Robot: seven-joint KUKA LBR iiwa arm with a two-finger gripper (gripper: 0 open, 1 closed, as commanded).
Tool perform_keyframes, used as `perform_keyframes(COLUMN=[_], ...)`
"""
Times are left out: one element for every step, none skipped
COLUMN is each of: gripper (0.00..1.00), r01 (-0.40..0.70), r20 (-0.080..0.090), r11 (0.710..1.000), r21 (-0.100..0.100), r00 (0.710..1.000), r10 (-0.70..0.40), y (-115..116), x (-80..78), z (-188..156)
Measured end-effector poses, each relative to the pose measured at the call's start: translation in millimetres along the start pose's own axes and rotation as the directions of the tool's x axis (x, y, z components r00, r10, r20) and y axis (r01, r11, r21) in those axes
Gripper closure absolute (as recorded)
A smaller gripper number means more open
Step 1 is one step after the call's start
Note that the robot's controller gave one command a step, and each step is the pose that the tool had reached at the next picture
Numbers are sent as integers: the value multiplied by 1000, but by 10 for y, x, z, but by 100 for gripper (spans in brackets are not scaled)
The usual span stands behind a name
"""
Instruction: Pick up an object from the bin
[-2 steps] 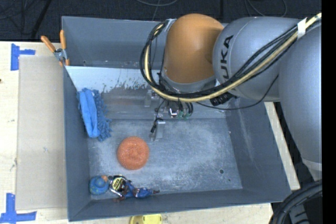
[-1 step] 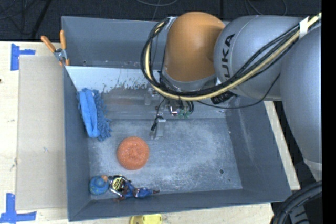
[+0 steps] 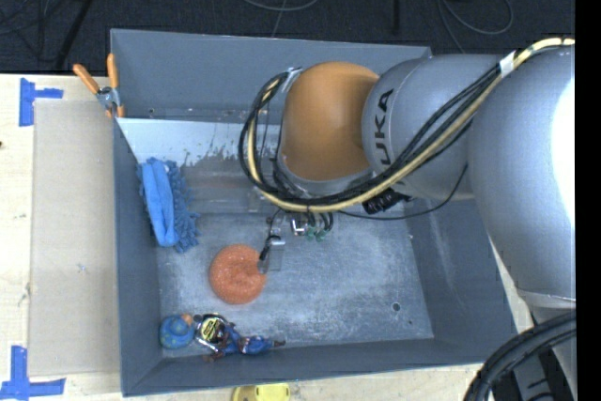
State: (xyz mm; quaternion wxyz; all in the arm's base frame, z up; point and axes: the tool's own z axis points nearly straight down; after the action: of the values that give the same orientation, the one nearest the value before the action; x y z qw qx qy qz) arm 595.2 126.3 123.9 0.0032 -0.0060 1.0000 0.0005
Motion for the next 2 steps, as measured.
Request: perform_keyframes(gripper=[0,100], r01=[80,-147], r20=[-7,-7], r11=[997,989], r21=[0,1], r00=[997,989], r10=[-80,147], y=[78,255], x=[150,224], z=[466,432])
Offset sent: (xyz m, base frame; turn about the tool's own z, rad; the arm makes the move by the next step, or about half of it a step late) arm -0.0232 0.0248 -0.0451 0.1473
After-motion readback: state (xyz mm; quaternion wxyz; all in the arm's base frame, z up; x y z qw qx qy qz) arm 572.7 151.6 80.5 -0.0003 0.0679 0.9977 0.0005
